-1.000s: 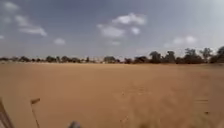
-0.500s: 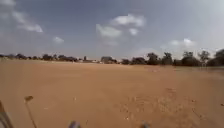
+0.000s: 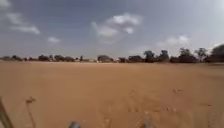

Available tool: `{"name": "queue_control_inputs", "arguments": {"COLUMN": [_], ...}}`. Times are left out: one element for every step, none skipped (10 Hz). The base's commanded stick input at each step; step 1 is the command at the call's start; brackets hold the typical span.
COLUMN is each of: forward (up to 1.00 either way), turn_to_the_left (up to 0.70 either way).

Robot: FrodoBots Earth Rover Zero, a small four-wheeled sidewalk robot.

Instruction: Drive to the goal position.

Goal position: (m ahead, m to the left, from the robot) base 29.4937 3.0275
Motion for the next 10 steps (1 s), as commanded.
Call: {"name": "queue_control_inputs", "arguments": {"forward": [1.00,1.00,1.00,1.00,1.00,1.00,1.00,1.00,1.00,1.00], "turn_to_the_left": [0.00,0.00,0.00,0.00,0.00,0.00,0.00,0.00,0.00,0.00]}}
